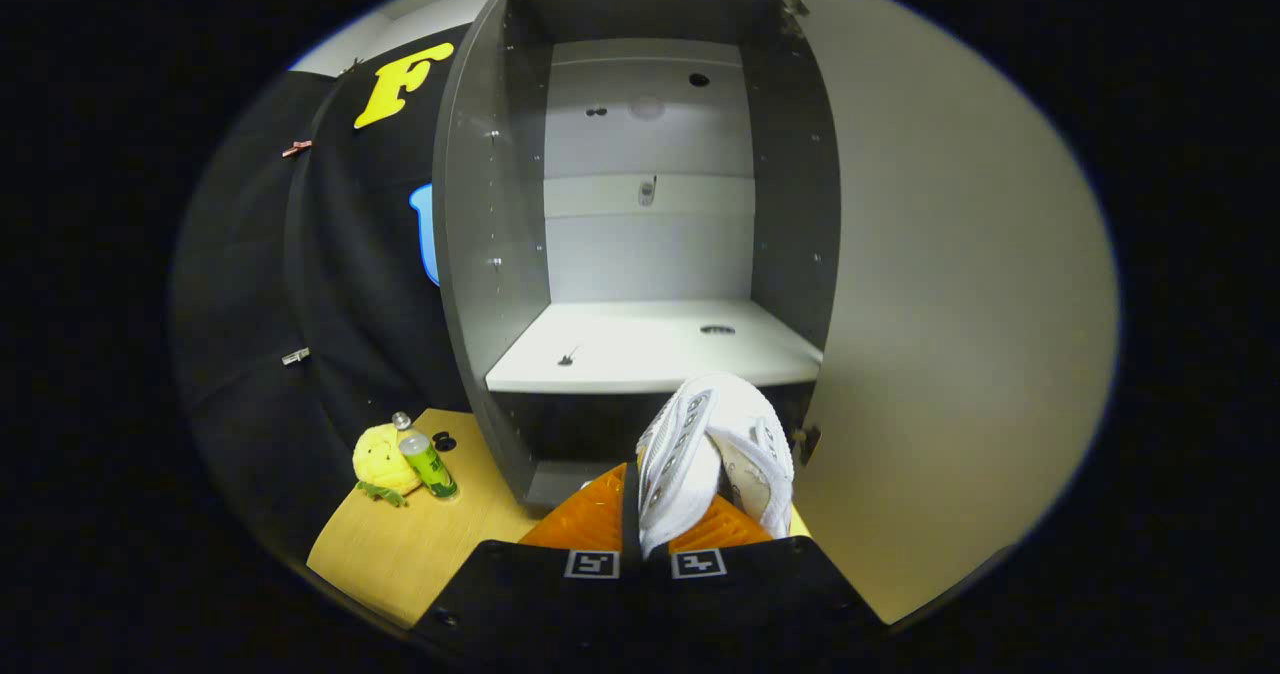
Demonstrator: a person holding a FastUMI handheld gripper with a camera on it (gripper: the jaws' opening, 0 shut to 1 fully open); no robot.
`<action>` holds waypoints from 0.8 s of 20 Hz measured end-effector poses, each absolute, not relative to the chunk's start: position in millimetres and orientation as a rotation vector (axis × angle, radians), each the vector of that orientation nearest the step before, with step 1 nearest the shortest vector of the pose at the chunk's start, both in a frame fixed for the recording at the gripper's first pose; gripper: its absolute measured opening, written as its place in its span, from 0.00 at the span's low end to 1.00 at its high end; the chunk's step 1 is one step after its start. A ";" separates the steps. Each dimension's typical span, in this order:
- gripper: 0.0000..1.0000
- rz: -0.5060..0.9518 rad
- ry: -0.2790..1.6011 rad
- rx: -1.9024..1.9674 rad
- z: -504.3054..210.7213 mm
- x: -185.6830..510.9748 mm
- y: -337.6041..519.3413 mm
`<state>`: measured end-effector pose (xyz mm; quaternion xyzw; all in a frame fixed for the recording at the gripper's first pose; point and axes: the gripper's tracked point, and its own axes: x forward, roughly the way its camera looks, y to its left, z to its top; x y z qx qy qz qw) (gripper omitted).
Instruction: Open the shoe cabinet door, grab the shoes and put them into the shoe cabinet, then close the shoe cabinet door.
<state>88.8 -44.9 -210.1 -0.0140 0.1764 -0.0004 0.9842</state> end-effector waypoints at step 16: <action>0.04 0.107 0.294 -0.099 -184.1 329.0 -51.6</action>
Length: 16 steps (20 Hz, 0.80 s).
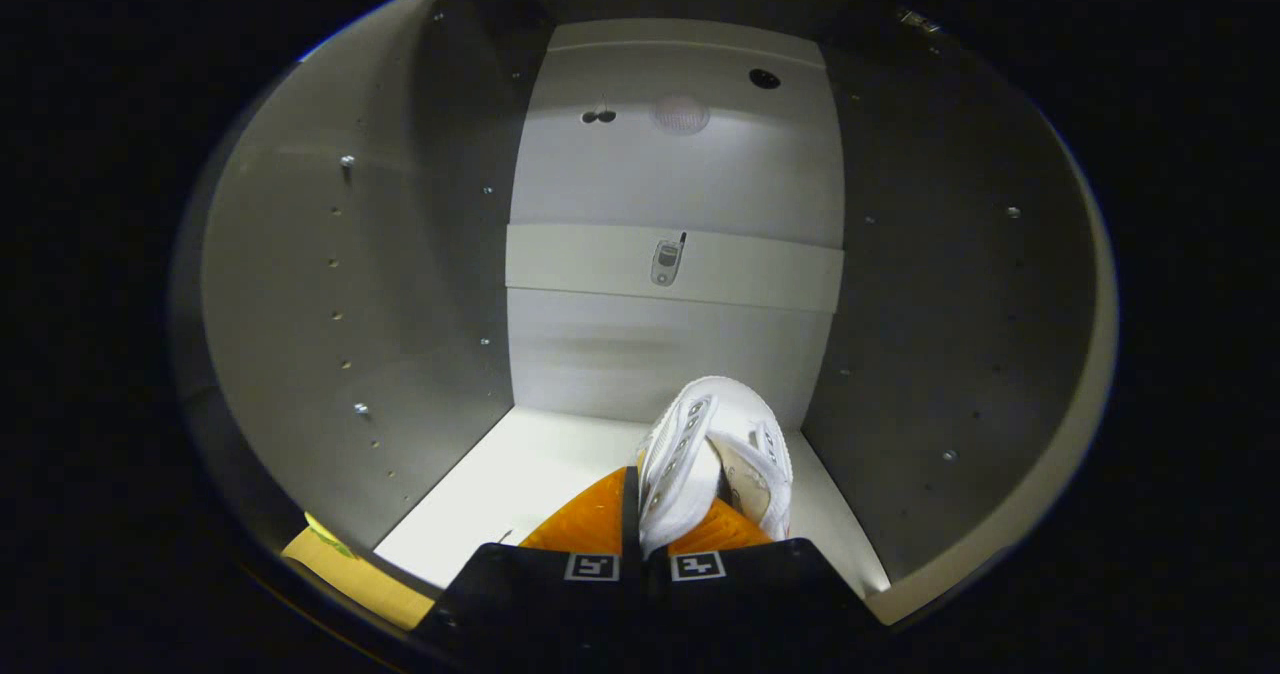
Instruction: Open the shoe cabinet door, grab the shoes and put them into the shoe cabinet, then close the shoe cabinet door.
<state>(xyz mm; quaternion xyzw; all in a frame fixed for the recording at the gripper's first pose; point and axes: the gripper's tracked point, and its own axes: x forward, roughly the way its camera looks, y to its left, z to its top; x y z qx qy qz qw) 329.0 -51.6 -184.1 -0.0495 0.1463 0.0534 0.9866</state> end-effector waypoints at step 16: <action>0.11 0.108 0.389 -0.030 -229.5 381.5 -49.8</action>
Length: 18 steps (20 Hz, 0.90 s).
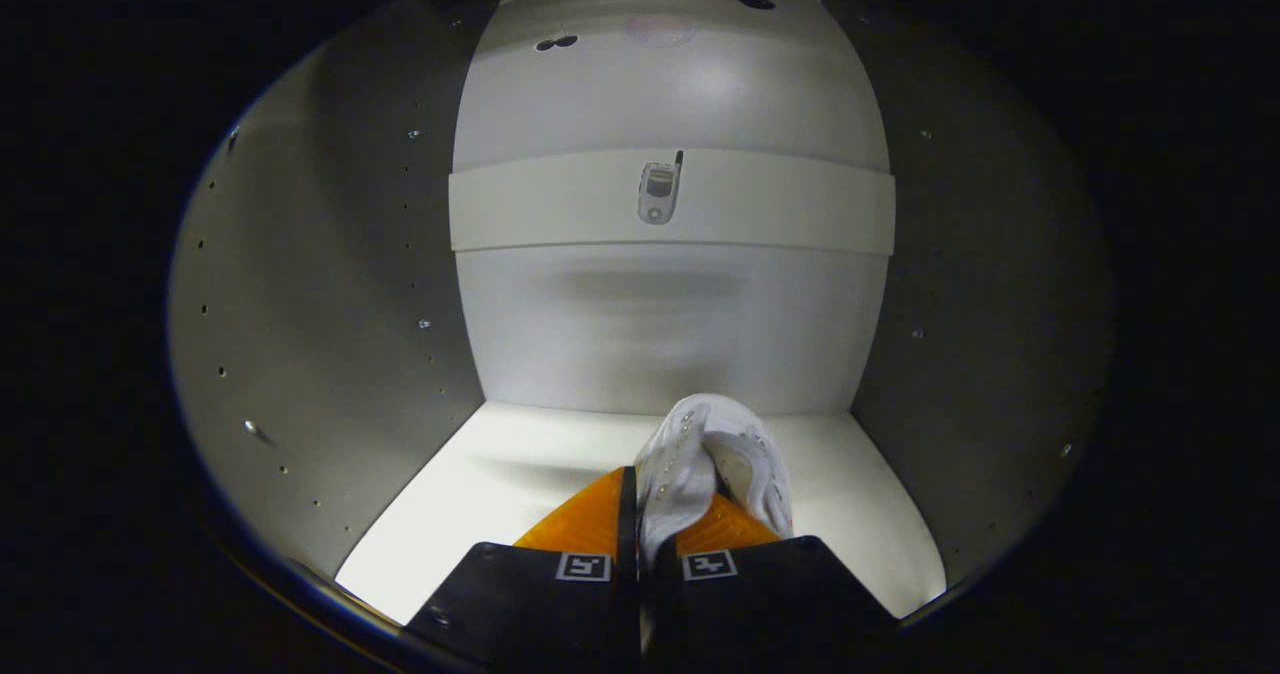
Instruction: Open the shoe cabinet door, grab the shoes and put them into the shoe cabinet, then close the shoe cabinet door.
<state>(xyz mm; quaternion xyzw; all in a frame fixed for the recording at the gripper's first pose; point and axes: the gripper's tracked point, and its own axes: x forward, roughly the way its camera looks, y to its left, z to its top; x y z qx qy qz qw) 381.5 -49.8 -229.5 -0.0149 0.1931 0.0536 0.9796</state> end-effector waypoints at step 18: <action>0.97 0.132 0.387 0.009 -213.2 315.9 -27.0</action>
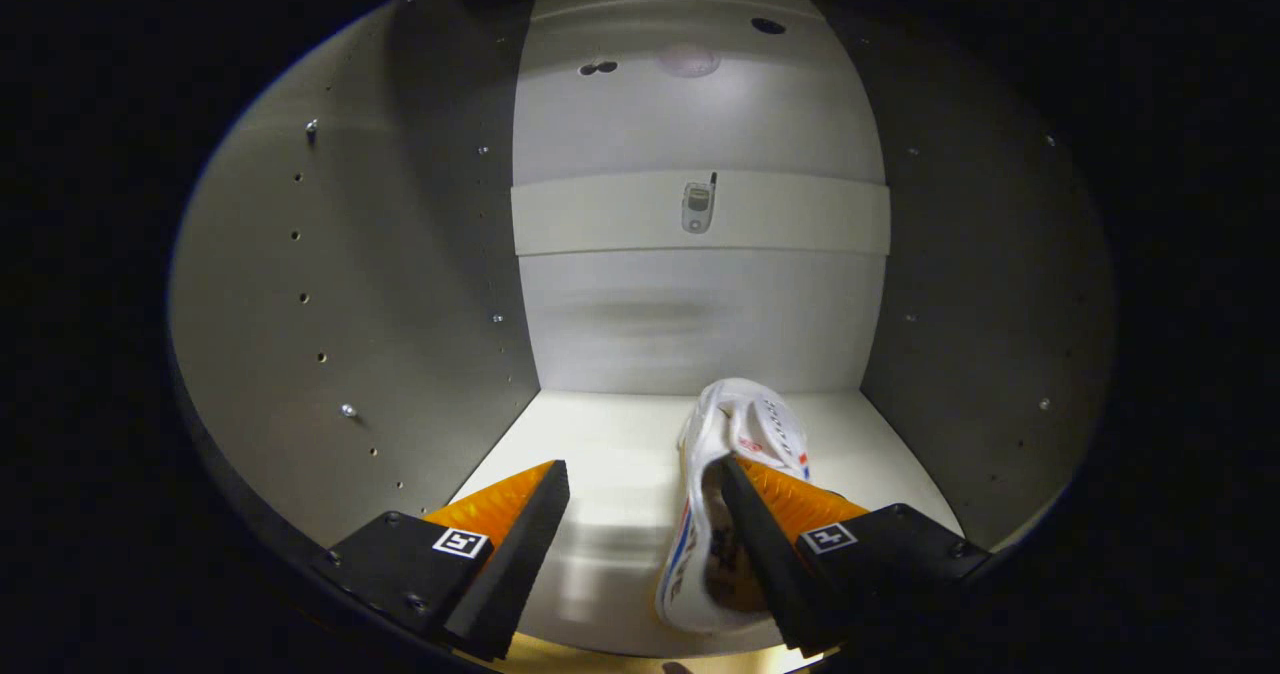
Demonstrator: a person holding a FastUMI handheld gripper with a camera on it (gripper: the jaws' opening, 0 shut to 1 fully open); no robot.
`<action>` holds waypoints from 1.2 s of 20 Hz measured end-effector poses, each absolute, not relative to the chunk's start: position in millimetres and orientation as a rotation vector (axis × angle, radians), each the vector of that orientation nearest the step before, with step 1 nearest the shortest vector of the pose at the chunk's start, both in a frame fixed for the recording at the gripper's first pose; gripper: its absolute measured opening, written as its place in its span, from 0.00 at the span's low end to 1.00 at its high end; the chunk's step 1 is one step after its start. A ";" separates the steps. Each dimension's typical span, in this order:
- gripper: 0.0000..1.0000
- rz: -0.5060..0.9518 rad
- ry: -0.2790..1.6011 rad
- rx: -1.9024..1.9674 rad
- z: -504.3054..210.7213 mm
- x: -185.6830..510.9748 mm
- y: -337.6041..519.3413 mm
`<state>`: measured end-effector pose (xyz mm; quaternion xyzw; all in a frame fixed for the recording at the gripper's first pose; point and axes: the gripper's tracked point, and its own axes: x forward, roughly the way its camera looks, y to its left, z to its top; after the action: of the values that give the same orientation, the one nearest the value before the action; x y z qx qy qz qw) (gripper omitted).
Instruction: Open the shoe cabinet door, grab the shoes and put them into the shoe cabinet, then close the shoe cabinet door.
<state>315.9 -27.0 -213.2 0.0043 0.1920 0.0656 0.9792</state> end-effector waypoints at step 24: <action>0.99 -0.030 0.039 0.039 9.9 -72.8 -95.4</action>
<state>-72.8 -95.4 9.9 0.0195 0.0193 -0.0149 0.9995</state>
